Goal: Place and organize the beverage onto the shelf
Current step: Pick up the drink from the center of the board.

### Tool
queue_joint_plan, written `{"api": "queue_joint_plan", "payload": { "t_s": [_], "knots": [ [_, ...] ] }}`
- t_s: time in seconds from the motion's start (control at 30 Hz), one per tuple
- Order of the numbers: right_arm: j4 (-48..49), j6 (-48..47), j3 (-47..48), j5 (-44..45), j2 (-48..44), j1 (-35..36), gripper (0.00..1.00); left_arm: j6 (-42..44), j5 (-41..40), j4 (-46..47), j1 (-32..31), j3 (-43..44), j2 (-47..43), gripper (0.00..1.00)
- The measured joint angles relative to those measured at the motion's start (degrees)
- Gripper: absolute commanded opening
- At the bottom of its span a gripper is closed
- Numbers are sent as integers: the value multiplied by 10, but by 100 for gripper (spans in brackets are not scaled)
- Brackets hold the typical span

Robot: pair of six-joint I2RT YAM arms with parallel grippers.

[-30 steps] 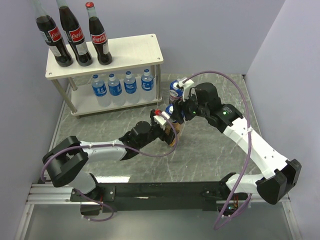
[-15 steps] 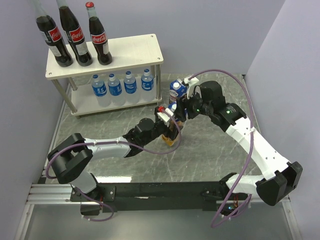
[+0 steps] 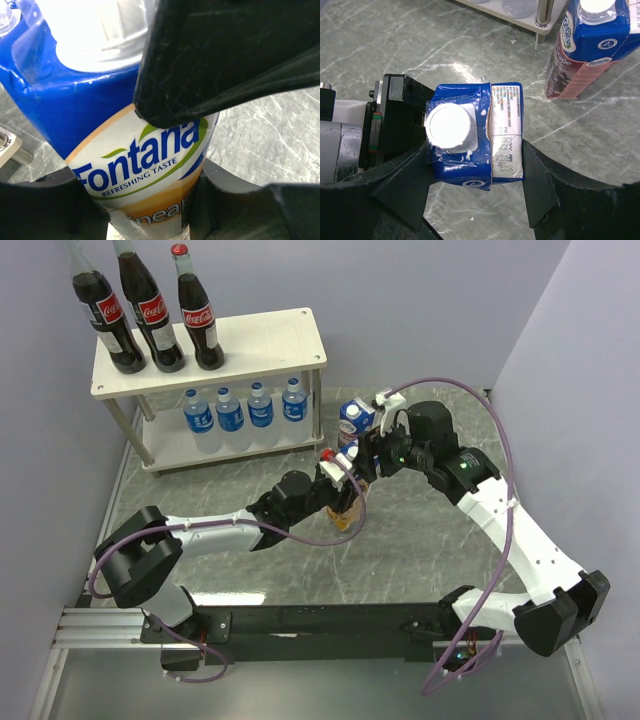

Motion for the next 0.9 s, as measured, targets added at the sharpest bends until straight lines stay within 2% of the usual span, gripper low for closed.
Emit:
{"api": "queue_joint_plan", "payload": {
  "t_s": [0.17,0.33,0.47,0.5,0.57,0.67,0.9],
  "knots": [
    [0,8,0,-5,-5,0,33,0,3,-23,0,2,-16,1],
    [0,12,0,-8,-8,0,40,0,3,-31,0,2,-21,1],
    [0,12,0,-9,-9,0,55,0,4,-33,0,2,-23,1],
    [0,12,0,-9,-9,0,61,0,4,-33,-1,2,-23,1],
    [0,12,0,-9,-9,0,67,0,4,-34,-1,3,-23,1],
    [0,12,0,-10,-9,0,71,0,4,-34,-1,3,-23,1],
    [0,11,0,-13,-10,0,73,0,4,-34,0,3,-23,1]
  ]
}}
